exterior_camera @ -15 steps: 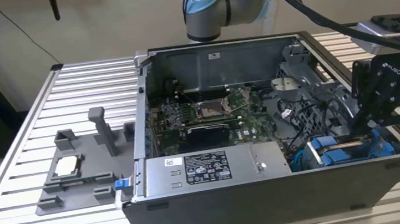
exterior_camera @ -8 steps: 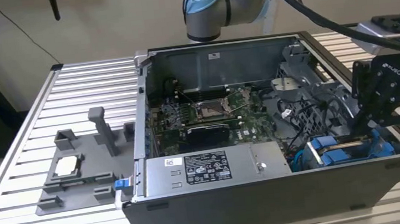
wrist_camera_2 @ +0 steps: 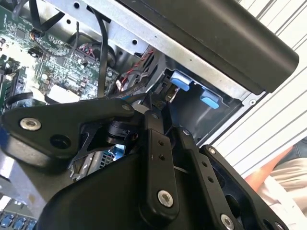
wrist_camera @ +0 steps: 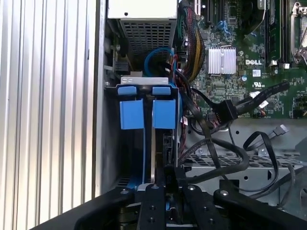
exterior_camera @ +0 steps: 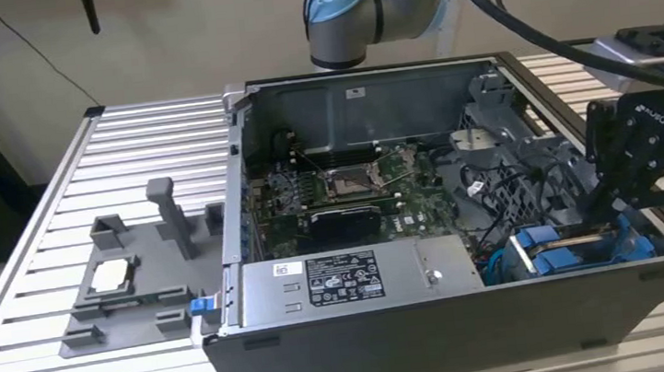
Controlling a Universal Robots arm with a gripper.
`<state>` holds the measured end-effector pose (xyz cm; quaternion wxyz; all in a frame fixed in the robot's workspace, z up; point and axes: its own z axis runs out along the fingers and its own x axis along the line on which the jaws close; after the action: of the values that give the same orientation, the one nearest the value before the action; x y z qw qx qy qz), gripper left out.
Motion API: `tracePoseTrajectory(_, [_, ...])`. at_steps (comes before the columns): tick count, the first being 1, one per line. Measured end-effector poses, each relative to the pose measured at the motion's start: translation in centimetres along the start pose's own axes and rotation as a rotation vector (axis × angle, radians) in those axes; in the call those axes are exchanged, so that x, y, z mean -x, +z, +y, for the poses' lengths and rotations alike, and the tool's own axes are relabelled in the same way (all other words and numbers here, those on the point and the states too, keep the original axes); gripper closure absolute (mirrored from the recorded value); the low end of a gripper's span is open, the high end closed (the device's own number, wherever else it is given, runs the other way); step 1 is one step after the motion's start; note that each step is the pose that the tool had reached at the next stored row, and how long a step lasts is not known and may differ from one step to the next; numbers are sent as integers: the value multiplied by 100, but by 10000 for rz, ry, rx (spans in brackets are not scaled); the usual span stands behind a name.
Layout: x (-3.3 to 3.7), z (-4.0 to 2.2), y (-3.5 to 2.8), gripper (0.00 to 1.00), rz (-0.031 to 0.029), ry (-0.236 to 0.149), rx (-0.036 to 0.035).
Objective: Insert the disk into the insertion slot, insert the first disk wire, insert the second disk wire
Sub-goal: 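Insert the first disk wire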
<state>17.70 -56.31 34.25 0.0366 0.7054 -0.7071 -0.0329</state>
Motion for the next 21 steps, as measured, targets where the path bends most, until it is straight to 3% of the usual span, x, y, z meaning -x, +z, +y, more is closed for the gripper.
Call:
tracePoseTrajectory(10, [21, -10, 38, 81, -55, 50, -15])
tracePoseTrajectory(21, [21, -31, 91, 81, -63, 203, -15])
